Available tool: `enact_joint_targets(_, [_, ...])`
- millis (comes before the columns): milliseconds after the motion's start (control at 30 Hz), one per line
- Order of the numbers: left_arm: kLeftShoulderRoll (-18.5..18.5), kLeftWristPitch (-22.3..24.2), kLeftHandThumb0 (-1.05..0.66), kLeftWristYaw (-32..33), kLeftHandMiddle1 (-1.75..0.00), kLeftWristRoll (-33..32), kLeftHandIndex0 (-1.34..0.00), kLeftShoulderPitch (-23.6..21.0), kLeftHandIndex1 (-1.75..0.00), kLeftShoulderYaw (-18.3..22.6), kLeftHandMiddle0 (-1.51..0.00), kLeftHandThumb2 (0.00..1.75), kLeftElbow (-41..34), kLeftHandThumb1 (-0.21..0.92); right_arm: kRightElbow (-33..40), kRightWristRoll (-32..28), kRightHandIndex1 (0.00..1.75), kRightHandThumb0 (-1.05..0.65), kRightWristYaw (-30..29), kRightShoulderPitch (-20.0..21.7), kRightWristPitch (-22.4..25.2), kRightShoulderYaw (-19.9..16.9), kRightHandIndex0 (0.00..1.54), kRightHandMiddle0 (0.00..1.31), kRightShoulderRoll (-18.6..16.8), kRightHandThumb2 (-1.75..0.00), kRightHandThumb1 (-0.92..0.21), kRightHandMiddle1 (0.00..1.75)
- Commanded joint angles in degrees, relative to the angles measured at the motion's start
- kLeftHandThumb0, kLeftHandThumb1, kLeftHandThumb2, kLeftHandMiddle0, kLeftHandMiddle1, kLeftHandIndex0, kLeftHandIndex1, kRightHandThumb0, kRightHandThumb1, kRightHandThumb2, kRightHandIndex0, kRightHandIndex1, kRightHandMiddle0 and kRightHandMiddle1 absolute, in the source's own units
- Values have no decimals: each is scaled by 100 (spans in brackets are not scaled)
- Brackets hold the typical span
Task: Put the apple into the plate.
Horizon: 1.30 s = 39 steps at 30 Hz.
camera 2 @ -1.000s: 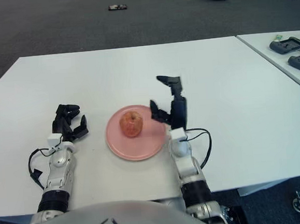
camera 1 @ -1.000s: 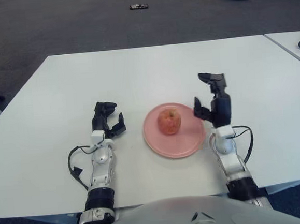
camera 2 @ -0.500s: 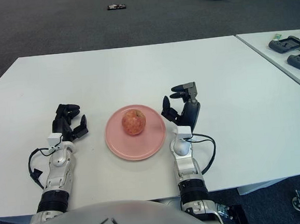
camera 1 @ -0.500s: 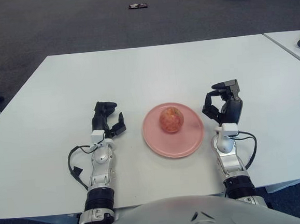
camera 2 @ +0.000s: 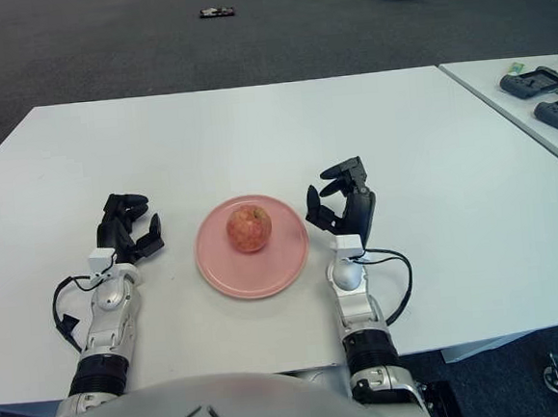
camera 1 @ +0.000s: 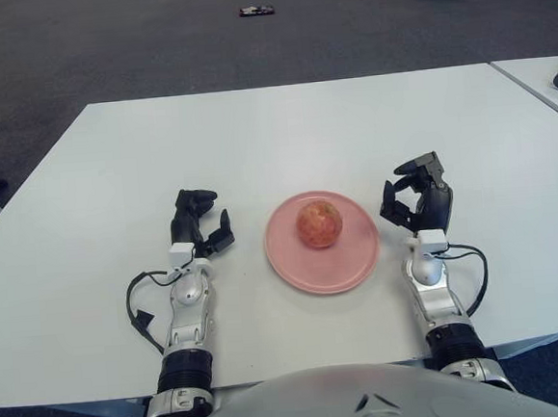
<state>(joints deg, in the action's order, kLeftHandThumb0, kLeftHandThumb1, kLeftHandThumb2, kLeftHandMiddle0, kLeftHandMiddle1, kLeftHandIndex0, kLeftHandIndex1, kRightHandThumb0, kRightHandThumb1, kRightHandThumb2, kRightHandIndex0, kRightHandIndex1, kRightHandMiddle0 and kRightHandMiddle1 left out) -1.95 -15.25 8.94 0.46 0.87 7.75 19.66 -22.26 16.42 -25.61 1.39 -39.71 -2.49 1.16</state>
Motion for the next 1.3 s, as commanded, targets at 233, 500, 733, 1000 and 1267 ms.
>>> enact_joint_targets(233, [-6,138,-1,12,-130,-7,-39,123,-175,-8,-73,106,27,43,130,-154,175,-43,992,-125,528,145,71,47,458,-111,-49,175])
enact_joint_targets(500, [-10,69,-1,1,-132,-20,-40,123,-175,0,-72,108,50,41,740,56,173,-42,1466,-366,1330,255,67,46,733,-109,-51,175])
enact_joint_targets(733, [-28,162,-1,33,-131,-9,-41,146,-175,-5,-73,109,-44,40,1120,153,174,-42,1703,-509,1716,326,71,45,887,-107,-52,175])
enact_joint_targets(1000, [-36,198,-1,54,-132,0,-40,167,-175,3,-73,109,-106,40,1353,110,175,-42,1948,-614,2109,383,73,45,994,-107,-52,175])
enact_joint_targets(1267, [-21,159,-1,-2,-133,-45,-39,182,-175,17,-71,108,-100,42,1392,42,175,-42,1984,-673,2301,389,76,46,959,-109,-50,175])
